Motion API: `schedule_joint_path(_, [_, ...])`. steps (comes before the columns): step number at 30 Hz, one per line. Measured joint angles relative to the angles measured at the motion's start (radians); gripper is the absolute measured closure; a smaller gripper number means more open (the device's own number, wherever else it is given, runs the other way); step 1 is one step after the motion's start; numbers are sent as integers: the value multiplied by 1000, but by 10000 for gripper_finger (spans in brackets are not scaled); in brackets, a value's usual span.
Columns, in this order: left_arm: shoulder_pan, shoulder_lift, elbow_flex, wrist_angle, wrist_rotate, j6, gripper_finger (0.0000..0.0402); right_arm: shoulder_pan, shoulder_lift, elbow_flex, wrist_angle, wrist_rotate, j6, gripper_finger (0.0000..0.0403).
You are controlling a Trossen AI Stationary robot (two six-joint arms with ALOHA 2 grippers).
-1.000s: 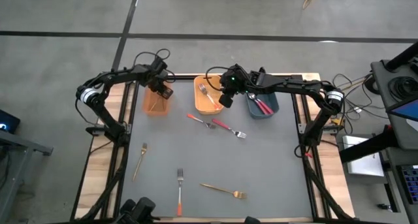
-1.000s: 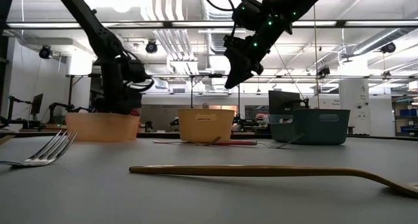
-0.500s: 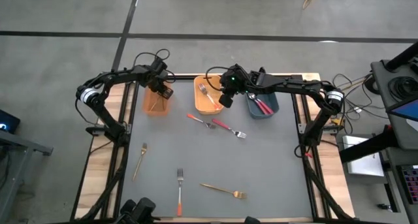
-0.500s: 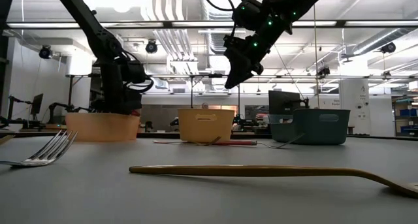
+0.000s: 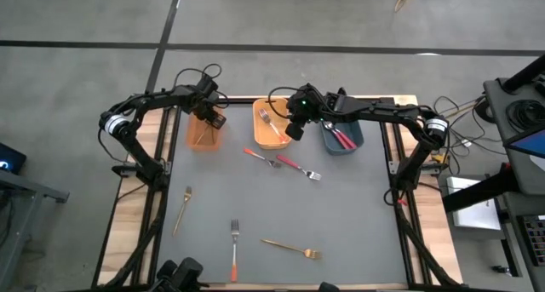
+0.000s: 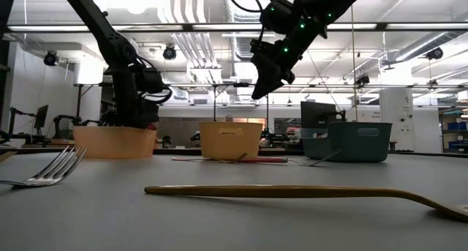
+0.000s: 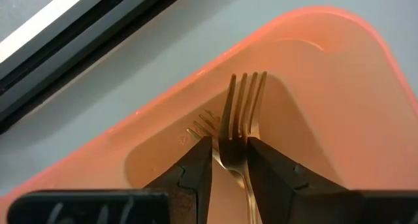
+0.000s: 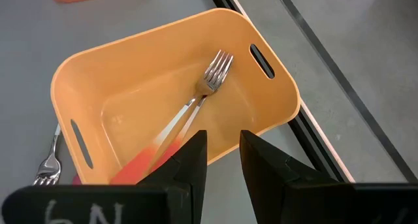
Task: Sort silverware by color (type)
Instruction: Adjust the gold fork in the orange bin
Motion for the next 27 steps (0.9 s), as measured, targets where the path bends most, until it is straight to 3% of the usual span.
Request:
schedule_joint_path(9, [0,0,0,-1,-1,-3,332,0,0,0,0,0,0,321])
schedule_joint_path(17, [1,-1,-7,3,-4,-22,395,0,0,0,0,0,0,321])
schedule_joint_path(27, [1,-18,-10,-18,-3,-26,401,0,0,0,-2,0,10,321])
